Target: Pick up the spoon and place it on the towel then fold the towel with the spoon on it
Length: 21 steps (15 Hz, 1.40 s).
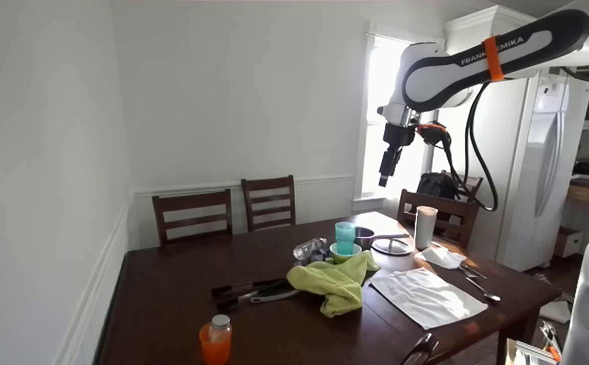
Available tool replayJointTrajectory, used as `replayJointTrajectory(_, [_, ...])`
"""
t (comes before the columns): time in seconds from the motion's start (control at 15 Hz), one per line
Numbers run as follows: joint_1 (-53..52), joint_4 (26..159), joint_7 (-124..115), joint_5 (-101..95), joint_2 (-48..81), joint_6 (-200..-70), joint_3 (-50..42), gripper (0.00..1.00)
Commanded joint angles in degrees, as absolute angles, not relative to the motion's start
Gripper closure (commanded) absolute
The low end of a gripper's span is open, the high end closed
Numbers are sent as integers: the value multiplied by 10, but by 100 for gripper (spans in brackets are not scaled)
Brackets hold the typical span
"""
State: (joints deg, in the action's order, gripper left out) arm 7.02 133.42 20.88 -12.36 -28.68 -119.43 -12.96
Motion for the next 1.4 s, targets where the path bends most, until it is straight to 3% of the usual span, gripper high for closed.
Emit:
replayJointTrajectory(0.0, [72, 1333, 209, -122, -287, -1193, -128, 0])
replayJointTrajectory(0.47, [78, 1325, 209, -126, -266, -1184, -135, 0])
replayJointTrajectory(1.33, [231, 1333, 156, -167, -85, -1218, -253, 0])
